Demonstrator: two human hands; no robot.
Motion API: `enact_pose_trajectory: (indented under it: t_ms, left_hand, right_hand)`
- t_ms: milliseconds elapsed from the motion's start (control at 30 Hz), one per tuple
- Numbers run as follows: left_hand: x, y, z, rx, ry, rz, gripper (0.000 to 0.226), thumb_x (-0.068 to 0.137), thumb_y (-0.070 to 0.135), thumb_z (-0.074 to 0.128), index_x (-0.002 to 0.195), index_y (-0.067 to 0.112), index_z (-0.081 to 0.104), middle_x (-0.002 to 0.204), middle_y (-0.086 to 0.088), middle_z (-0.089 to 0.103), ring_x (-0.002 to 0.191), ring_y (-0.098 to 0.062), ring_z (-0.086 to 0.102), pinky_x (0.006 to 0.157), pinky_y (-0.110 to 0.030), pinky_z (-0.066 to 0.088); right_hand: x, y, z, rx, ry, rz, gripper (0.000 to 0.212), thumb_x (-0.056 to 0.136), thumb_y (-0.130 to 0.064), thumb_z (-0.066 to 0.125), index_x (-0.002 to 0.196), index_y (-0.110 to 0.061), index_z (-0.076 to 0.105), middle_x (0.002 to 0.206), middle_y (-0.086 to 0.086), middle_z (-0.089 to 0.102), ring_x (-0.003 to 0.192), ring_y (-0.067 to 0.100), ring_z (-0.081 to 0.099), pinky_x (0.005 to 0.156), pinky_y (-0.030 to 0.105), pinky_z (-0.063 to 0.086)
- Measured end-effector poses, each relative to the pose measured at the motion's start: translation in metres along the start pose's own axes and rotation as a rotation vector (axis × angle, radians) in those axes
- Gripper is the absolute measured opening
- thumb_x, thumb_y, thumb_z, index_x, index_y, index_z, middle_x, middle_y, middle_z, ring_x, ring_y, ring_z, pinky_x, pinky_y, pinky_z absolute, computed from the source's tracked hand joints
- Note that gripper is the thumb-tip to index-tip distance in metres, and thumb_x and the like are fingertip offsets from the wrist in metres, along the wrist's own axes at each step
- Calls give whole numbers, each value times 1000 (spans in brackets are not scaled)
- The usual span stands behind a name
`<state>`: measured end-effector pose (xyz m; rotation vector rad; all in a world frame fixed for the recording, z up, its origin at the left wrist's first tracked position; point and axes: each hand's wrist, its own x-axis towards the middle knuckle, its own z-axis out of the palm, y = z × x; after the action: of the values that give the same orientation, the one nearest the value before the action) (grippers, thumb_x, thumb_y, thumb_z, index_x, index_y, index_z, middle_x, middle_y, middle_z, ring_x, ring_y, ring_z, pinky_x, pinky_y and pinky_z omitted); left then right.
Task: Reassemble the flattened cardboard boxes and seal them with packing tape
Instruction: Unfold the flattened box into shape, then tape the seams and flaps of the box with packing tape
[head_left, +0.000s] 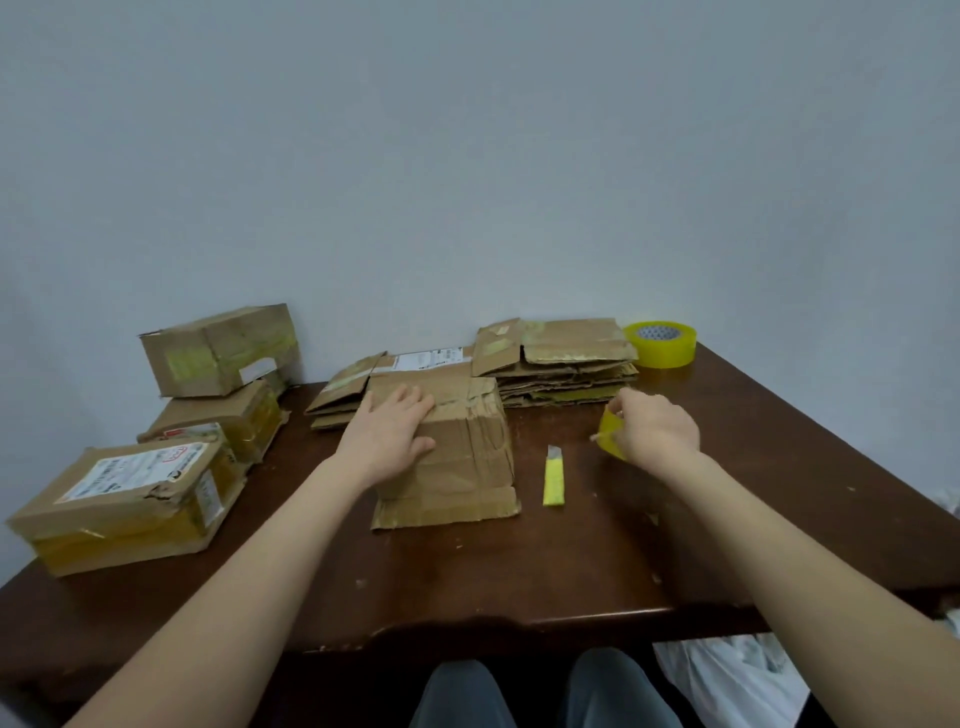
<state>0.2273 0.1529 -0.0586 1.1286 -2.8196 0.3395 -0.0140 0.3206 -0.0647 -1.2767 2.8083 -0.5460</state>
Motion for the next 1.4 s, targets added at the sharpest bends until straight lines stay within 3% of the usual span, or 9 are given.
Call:
enact_pose_trajectory:
  t_ms: [133, 267, 433, 500, 600, 767, 900, 1100, 1400]
  left_hand:
    - [1, -8, 1, -43, -4, 54, 64, 98, 39, 45, 152, 22, 15, 160, -2, 11, 147, -14, 10, 120, -37, 9]
    - [0, -16, 3, -149, 28, 80, 67, 94, 34, 53, 152, 20, 20, 159, -1, 17, 145, -16, 17, 119, -33, 13]
    - [-6, -26, -8, -1192, 262, -257, 58, 92, 11, 53, 147, 13, 34, 145, 0, 43, 132, -13, 42, 110, -30, 35]
    - [-3, -28, -15, -1310, 387, -342, 48, 93, 25, 57, 138, 10, 48, 133, -3, 56, 120, -12, 53, 103, -32, 43]
    - [9, -21, -30, -1351, 424, -393, 35, 89, 41, 60, 108, 13, 67, 97, -1, 68, 84, -11, 62, 75, -28, 50]
    - [30, -15, -33, -1444, 423, -497, 24, 90, 23, 66, 70, 10, 61, 59, -2, 55, 51, -12, 49, 50, -23, 46]
    - [34, -22, -30, -1368, 498, -562, 30, 95, 20, 56, 67, 12, 57, 56, 0, 53, 40, -6, 47, 48, -24, 47]
    - [37, -34, -27, -1180, 521, -621, 35, 95, 26, 54, 62, 15, 54, 54, 4, 54, 51, -15, 49, 68, -34, 49]
    - [30, -48, -23, -1194, 495, -671, 33, 96, 23, 53, 65, 13, 53, 57, 1, 49, 41, -12, 43, 52, -26, 42]
  right_hand:
    - [15, -59, -36, 433, 194, -272, 30, 97, -23, 52, 125, -20, 62, 127, 4, 62, 119, 25, 55, 91, 31, 42]
    - [27, -138, -52, 582, 41, -525, 26, 97, -21, 52, 115, -15, 69, 122, 2, 66, 116, 17, 57, 89, 23, 39]
    - [45, -183, -29, 466, -96, -577, 22, 94, -26, 56, 107, -16, 70, 113, 0, 68, 106, 16, 59, 83, 24, 41]
    - [53, -190, -22, 464, -106, -579, 15, 92, -30, 59, 100, -21, 67, 106, -3, 66, 101, 15, 59, 86, 30, 46]
    - [60, -199, -16, 401, -89, -592, 8, 90, -32, 59, 92, -24, 60, 107, -1, 65, 104, 18, 59, 91, 36, 48]
    - [63, -187, -20, 515, -177, -625, 30, 91, -41, 59, 109, -17, 57, 114, -1, 59, 106, 16, 54, 88, 31, 43]
    - [70, -154, -17, 547, -345, -575, 60, 71, -35, 82, 120, -21, 48, 112, -4, 58, 100, 15, 57, 86, 32, 47]
    - [74, -148, -16, 825, -230, -556, 38, 72, -27, 82, 101, -21, 57, 86, 1, 61, 74, 14, 58, 65, 27, 43]
    - [78, -153, -29, 586, -136, -671, 47, 72, -57, 73, 113, -33, 68, 118, -12, 61, 105, 6, 53, 87, 26, 44]
